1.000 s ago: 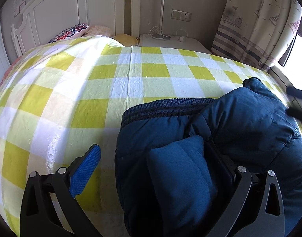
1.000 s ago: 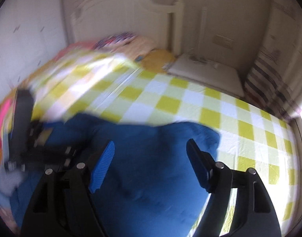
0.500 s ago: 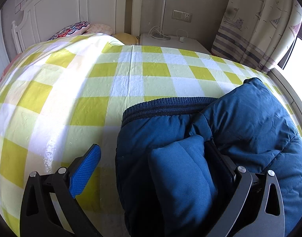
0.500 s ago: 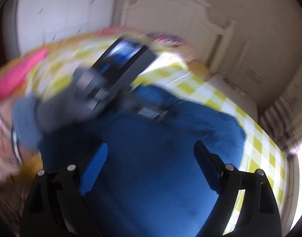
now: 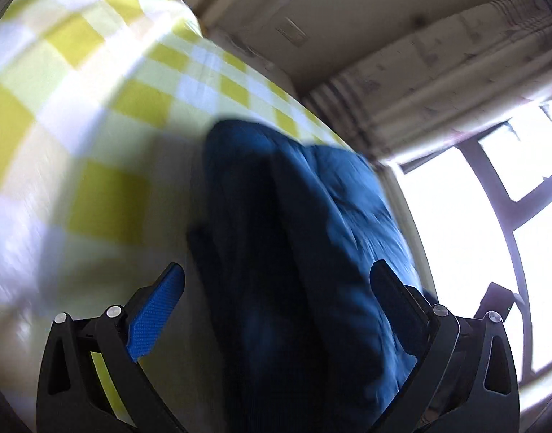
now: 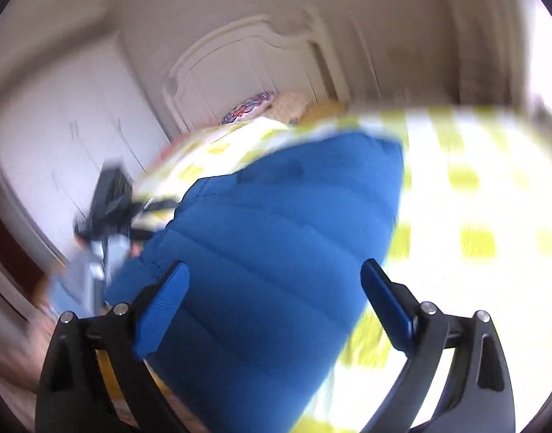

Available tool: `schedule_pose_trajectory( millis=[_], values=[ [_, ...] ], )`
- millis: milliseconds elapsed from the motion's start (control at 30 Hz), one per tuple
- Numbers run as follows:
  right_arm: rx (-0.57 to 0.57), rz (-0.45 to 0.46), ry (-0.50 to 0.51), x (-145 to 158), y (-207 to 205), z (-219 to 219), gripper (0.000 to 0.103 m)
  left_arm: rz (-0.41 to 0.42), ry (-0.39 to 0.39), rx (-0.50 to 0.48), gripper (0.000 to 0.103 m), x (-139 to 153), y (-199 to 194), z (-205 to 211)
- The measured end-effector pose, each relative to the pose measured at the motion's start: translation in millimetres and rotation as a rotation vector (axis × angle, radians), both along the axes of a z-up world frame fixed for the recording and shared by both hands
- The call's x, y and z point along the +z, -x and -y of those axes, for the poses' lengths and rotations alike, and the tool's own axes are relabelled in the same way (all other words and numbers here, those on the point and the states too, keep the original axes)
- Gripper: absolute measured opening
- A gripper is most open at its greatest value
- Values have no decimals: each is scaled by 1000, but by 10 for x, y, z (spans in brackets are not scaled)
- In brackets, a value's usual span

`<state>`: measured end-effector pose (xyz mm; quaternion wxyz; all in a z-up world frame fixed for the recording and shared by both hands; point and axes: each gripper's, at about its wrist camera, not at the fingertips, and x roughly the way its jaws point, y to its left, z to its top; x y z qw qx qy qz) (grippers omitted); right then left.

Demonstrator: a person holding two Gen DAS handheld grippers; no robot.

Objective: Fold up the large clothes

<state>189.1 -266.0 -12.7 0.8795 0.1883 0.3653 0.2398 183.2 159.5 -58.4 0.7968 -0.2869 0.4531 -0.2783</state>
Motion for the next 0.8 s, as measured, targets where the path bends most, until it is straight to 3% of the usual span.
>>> schedule_pose_trajectory(
  millis=[133, 200, 300, 433, 533, 600, 667, 800],
  values=[
    [27, -150, -195, -425, -23, 204, 96, -73, 38, -59, 99, -254, 165, 98],
    [67, -207, -217, -556, -47, 127, 101, -43, 37, -81, 99, -241, 232, 147],
    [127, -241, -231, -654, -75, -20, 101, -104, 114, -168, 99, -259, 305, 306],
    [140, -238, -244, -728, -175, -47, 101, -74, 99, -155, 99, -250, 369, 415],
    [127, -196, -228, -723, -150, -108, 101, -54, 80, -134, 95, -241, 401, 526],
    [112, -135, -166, -672, -110, -224, 82, -21, 90, -111, 85, -217, 437, 560],
    [86, -38, -60, -544, -82, -312, 70, 34, 51, -95, 77, -153, 443, 658],
    [32, 106, 126, -301, -269, -392, 57, 144, -3, -60, 62, 139, 260, 900]
  ],
)
